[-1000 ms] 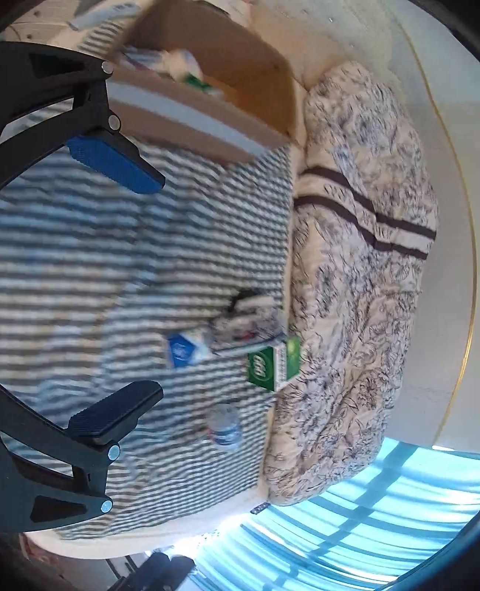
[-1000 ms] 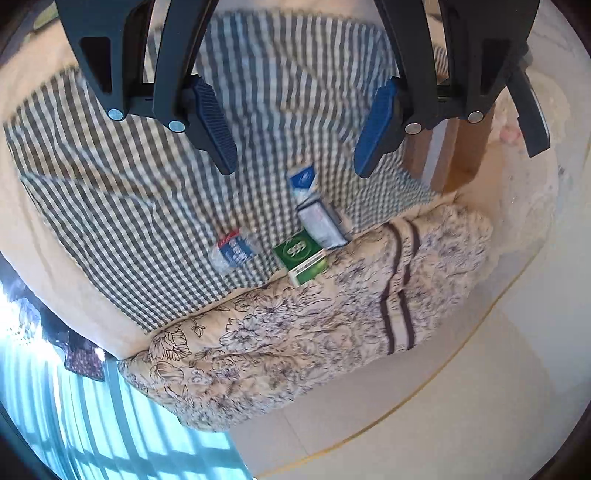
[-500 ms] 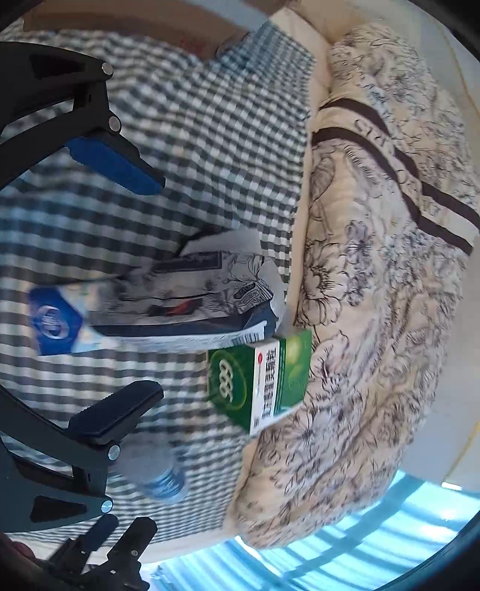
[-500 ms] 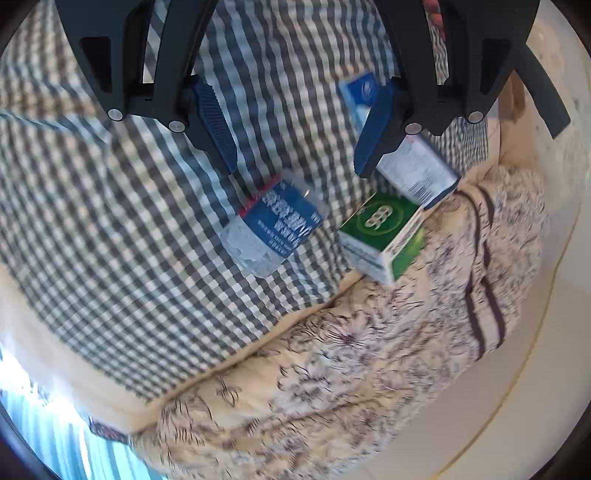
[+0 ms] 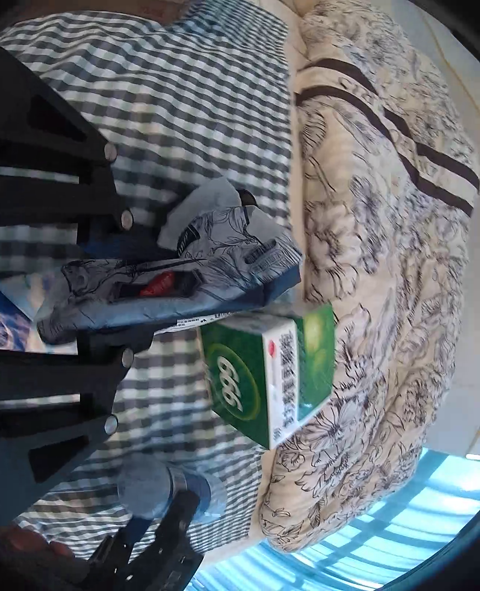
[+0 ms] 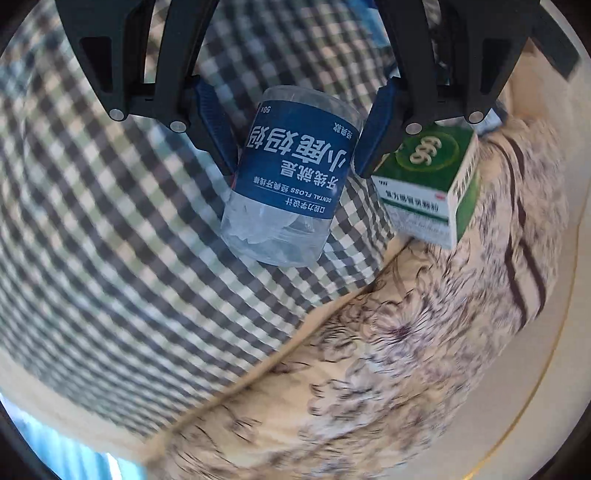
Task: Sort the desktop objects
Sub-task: 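Grasp the grey floral pouch with the left tool while the right tool grasps the clear water bottle, then carry the pouch and bottle into the box and open both tools, then move both tools back over the items on the bed, then grasp the blue Vinda tissue pack with the right tool while the left tool grasps the black hair clip, then carry the tissue pack and hair clip into the box and open both tools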
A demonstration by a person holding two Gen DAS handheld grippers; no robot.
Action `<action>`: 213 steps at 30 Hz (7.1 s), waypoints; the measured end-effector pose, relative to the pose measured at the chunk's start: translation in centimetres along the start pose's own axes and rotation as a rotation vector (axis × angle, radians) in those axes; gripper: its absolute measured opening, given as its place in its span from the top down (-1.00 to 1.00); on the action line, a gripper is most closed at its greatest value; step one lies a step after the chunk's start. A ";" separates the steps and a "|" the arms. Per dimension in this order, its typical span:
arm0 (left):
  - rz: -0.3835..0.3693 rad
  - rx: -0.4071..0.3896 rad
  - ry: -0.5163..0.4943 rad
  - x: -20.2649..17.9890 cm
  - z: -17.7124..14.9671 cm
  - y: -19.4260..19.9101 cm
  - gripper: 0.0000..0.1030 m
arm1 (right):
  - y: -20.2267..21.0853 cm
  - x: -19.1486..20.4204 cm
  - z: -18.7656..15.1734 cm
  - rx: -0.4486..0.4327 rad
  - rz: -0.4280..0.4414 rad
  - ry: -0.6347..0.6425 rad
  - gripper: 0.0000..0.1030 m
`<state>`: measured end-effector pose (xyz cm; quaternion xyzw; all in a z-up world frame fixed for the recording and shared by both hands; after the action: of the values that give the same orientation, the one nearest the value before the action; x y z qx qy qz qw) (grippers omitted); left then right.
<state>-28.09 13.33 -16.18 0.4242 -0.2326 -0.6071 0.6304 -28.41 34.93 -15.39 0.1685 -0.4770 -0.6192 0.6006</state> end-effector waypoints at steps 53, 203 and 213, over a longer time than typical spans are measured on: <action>0.061 -0.244 0.165 29.3 1.1 31.5 0.61 | 17.6 32.2 -19.5 0.039 0.344 0.477 -0.19; 0.103 -0.255 0.048 21.6 -3.8 32.2 -0.51 | 27.1 23.0 -23.8 -0.192 0.169 0.720 -0.03; 0.213 -0.285 0.144 32.8 0.7 32.9 -0.51 | 23.9 37.7 -25.5 -0.155 0.338 0.868 -0.03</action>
<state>-4.91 -21.59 3.86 0.3461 -0.1423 -0.5316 0.7599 -2.88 -4.85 4.80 0.2863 -0.1552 -0.4188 0.8477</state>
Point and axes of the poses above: each gripper's, at about its wrist camera, not at the fingertips, and y roughly against the way its jaws point, x to its left, z to its top, the point moved 8 cm from there along -y, roughly the way its jaws point, and after that the axes turned 12 degrees about y, right-handed, at the moved point
